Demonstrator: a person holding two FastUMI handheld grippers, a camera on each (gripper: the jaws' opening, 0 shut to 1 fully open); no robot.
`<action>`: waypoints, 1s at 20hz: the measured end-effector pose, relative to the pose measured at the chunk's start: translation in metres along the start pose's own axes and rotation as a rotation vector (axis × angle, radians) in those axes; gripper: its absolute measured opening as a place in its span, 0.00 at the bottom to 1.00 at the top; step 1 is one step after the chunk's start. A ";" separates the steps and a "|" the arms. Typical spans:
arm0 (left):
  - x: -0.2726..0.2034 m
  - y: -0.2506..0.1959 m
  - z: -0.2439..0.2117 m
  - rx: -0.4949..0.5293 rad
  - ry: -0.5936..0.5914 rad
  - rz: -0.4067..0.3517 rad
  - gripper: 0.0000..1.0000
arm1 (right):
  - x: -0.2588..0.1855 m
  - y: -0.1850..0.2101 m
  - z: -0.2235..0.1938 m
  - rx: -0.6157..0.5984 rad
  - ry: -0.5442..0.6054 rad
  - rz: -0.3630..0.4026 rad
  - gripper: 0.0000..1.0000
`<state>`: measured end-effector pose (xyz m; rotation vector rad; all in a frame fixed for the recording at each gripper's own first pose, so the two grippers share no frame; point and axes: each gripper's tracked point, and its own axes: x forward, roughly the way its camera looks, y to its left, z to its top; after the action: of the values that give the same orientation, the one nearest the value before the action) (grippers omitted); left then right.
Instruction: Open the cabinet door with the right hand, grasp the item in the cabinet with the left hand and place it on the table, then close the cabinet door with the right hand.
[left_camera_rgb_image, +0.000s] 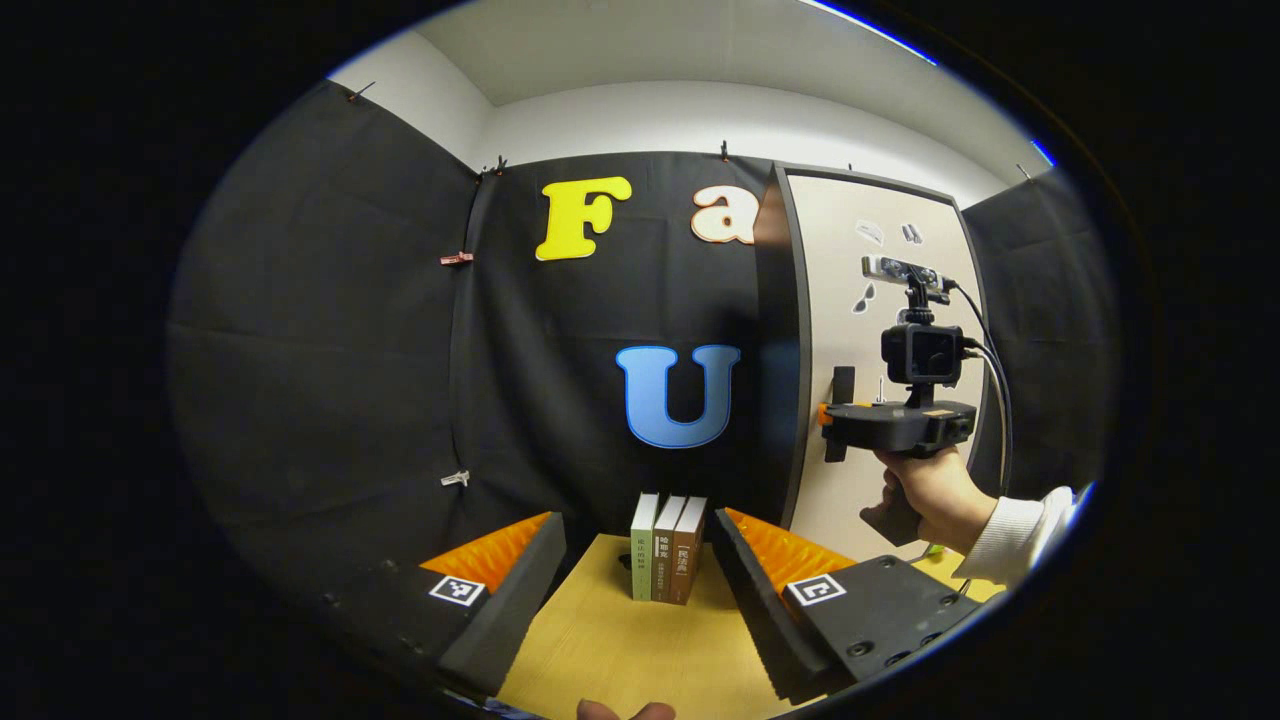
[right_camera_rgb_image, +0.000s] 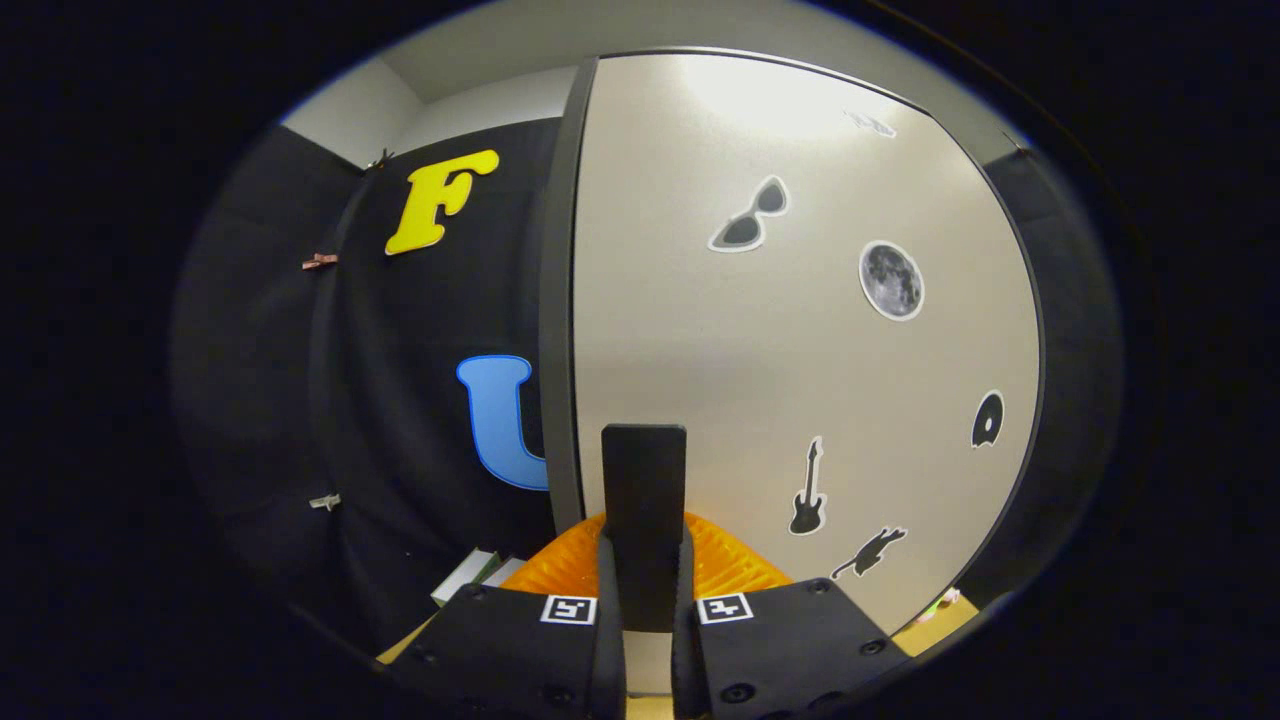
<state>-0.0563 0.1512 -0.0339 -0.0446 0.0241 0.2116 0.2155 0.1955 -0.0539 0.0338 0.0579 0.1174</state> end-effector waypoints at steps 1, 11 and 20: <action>-0.003 -0.001 0.001 0.002 0.001 -0.001 0.94 | -0.002 0.000 0.001 0.012 0.006 0.009 0.22; -0.019 -0.014 0.000 0.017 -0.008 0.002 0.94 | -0.059 0.003 0.014 0.048 0.050 0.150 0.22; -0.040 -0.035 0.008 0.015 -0.029 -0.005 0.94 | -0.104 -0.024 0.016 0.073 0.067 0.208 0.22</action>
<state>-0.0878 0.1093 -0.0236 -0.0266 -0.0036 0.2070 0.1158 0.1585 -0.0329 0.1084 0.1260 0.3249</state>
